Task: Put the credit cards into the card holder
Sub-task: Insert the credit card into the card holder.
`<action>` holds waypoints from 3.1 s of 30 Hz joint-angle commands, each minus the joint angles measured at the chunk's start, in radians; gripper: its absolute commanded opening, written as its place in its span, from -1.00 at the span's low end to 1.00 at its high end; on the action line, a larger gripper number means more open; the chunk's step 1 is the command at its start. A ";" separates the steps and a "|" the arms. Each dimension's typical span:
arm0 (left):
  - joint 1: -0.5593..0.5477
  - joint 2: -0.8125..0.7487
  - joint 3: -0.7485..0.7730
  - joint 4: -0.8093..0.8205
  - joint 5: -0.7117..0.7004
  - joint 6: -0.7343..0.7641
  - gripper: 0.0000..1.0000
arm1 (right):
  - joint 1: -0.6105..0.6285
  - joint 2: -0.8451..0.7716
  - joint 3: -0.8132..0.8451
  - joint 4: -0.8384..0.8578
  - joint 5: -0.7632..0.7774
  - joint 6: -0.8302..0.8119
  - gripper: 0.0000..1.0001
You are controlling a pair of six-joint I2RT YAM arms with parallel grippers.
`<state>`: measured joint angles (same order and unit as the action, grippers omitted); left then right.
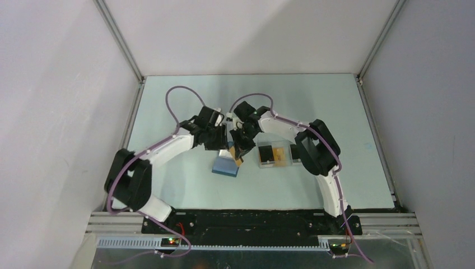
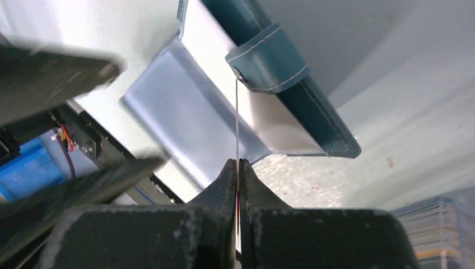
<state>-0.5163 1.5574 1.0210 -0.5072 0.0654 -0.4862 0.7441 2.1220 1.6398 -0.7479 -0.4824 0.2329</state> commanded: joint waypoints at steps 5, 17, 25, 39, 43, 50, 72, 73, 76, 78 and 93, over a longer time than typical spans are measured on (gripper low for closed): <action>0.017 -0.269 -0.167 0.028 0.072 -0.100 0.28 | -0.033 0.099 0.087 -0.043 -0.011 0.042 -1.00; 0.072 -0.484 -0.402 0.038 0.041 -0.449 0.99 | -0.031 0.054 0.004 0.006 -0.012 0.113 -1.00; 0.082 -0.504 -0.464 0.182 0.066 -0.538 0.99 | -0.016 0.007 -0.052 0.044 -0.021 0.140 -1.00; 0.112 -0.247 -0.399 0.310 0.073 -0.530 -0.01 | 0.010 -0.030 -0.044 0.045 -0.038 0.139 -1.00; 0.121 -0.206 -0.378 0.310 0.064 -0.492 -0.47 | 0.002 -0.035 -0.043 0.050 -0.050 0.133 -1.00; 0.132 -0.127 -0.331 0.248 0.096 -0.344 -0.77 | -0.025 -0.037 -0.043 0.085 -0.101 0.091 -1.00; 0.137 -0.232 -0.259 -0.047 0.058 -0.084 0.32 | -0.022 -0.030 -0.087 0.106 -0.160 0.076 -1.00; 0.137 -0.245 -0.242 -0.052 0.055 -0.082 0.35 | -0.014 -0.030 -0.086 0.108 -0.158 0.077 -1.00; 0.137 -0.291 -0.206 -0.086 0.060 -0.080 0.30 | -0.001 -0.032 -0.082 0.110 -0.151 0.077 -1.00; 0.138 -0.306 -0.176 -0.098 0.067 -0.081 0.17 | 0.005 -0.032 -0.074 0.112 -0.152 0.081 -1.00; 0.094 -0.117 -0.175 0.010 0.156 -0.141 -0.58 | 0.017 0.000 -0.081 0.145 -0.158 0.126 -1.00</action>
<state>-0.4122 1.3987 0.8600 -0.5598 0.1955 -0.6056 0.7586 2.1349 1.5539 -0.6357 -0.6262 0.3439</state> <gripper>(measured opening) 0.216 0.010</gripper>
